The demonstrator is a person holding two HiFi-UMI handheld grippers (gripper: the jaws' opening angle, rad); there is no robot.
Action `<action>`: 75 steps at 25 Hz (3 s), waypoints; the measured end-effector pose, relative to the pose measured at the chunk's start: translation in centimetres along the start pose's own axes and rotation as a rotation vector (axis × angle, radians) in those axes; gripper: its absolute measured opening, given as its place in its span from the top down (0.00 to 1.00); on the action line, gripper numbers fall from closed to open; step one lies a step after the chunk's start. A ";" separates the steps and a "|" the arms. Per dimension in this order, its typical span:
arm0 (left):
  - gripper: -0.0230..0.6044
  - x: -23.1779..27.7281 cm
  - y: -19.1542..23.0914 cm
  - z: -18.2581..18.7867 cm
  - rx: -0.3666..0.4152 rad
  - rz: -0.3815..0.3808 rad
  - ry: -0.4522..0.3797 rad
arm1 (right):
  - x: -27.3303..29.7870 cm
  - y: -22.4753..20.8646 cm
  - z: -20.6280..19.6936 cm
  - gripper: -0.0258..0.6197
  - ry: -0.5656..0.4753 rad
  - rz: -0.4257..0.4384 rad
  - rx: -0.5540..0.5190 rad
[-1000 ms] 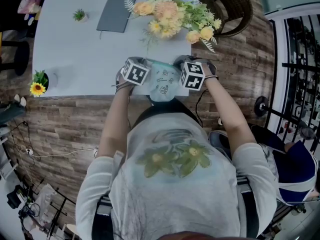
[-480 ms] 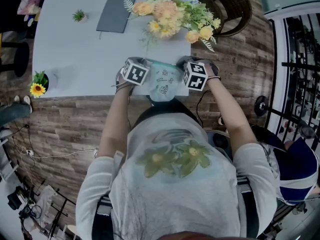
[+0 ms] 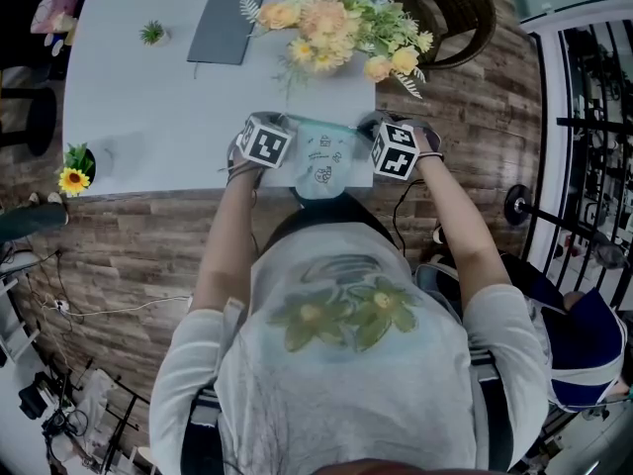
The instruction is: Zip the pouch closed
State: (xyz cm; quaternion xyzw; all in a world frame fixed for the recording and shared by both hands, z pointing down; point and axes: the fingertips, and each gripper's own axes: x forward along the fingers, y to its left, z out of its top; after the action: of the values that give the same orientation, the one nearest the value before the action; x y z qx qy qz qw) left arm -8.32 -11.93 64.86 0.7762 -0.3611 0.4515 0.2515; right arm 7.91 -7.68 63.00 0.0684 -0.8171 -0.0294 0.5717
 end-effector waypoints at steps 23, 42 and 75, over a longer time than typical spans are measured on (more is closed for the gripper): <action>0.89 -1.6 0.2 -0.5 -0.143 -0.079 -0.133 | 0.5 -0.2 -0.7 0.90 -0.031 -0.052 0.192; 0.88 -12.6 -2.8 3.7 -0.280 0.059 -0.523 | -9.3 -1.1 6.0 0.84 -0.565 -0.387 0.734; 0.96 -21.2 -12.6 7.4 -0.180 0.026 -0.735 | -18.5 3.1 11.3 0.94 -0.805 -0.488 0.799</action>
State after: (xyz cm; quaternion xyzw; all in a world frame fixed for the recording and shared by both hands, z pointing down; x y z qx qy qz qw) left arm -1.57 -2.47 41.88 0.8566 -0.4752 0.1128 0.1666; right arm 3.30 -2.27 42.31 0.4458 -0.8774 0.1258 0.1254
